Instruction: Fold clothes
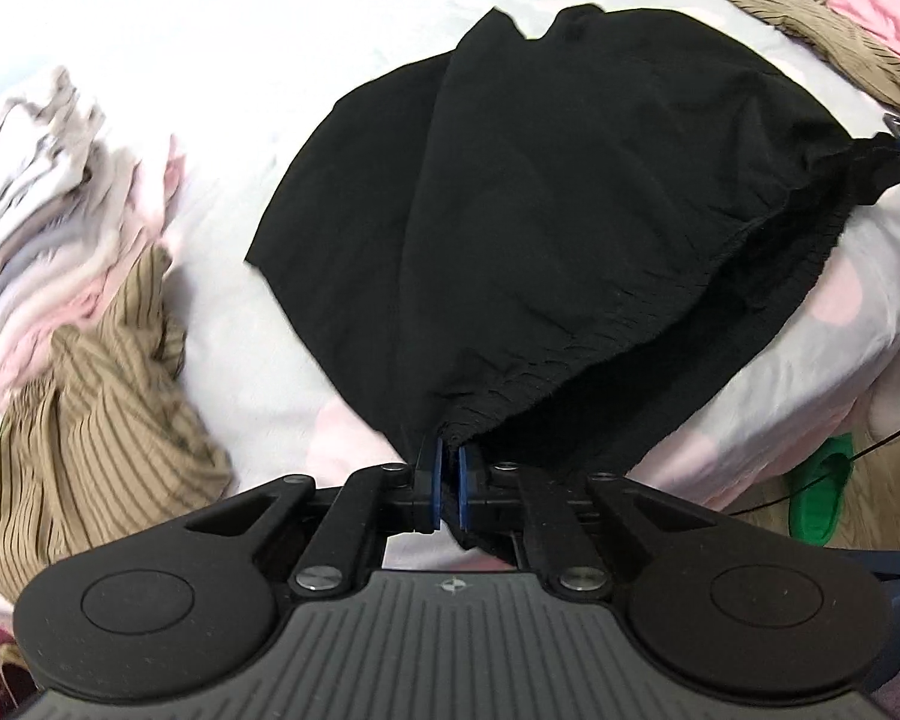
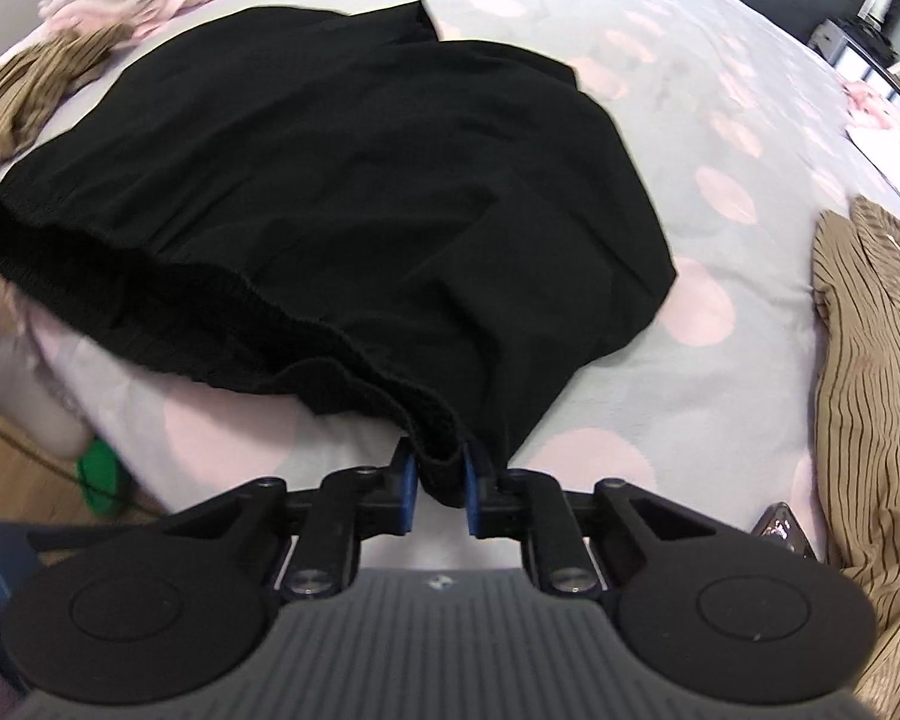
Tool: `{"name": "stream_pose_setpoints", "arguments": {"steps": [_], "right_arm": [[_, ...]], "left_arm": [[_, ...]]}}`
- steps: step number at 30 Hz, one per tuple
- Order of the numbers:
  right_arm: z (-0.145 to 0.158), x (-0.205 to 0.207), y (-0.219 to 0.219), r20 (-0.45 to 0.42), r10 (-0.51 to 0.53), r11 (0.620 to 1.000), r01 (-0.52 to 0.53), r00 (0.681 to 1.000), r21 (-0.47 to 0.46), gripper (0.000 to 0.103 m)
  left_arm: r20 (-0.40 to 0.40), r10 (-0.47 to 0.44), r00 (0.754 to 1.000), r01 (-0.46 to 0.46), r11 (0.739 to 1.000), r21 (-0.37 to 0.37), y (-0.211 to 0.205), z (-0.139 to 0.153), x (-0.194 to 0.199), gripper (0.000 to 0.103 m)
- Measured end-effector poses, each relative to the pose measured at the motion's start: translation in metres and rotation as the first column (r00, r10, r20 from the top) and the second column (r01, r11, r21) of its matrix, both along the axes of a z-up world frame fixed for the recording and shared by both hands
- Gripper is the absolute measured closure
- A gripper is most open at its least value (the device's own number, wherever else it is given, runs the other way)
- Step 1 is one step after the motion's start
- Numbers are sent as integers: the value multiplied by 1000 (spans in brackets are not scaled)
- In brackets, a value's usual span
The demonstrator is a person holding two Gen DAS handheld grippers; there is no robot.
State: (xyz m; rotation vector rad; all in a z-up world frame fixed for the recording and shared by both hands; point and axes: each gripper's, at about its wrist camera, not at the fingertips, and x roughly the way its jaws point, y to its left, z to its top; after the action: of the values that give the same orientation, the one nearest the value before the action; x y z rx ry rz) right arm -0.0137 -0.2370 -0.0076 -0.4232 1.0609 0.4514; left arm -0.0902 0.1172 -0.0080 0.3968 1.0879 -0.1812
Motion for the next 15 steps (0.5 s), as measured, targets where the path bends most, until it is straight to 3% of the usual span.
{"name": "stream_pose_setpoints", "arguments": {"steps": [6, 10, 12, 14, 15], "right_arm": [[-11, -3, 2, -29, 48, 995, -51, 998, -84, 86], [-14, -7, 2, -10, 80, 989, -81, 997, -125, 82], [-9, -11, 1, 9, 99, 988, -97, 995, -123, 68], [-3, -13, -1, 27, 106, 989, -103, 994, -107, 65], [1, -14, -3, 32, 106, 990, -103, 994, -94, 64]], "left_arm": [[-91, -63, 994, 70, 995, 75, -10, -21, -4, 100], [-91, -89, 992, 97, 992, 81, -13, -23, -4, 99], [-80, -94, 992, 99, 993, 67, -12, -17, -7, 92], [-52, -114, 992, 117, 992, 50, -15, -8, -12, 75], [-35, -130, 991, 132, 990, 42, -17, -3, -15, 72]]}}
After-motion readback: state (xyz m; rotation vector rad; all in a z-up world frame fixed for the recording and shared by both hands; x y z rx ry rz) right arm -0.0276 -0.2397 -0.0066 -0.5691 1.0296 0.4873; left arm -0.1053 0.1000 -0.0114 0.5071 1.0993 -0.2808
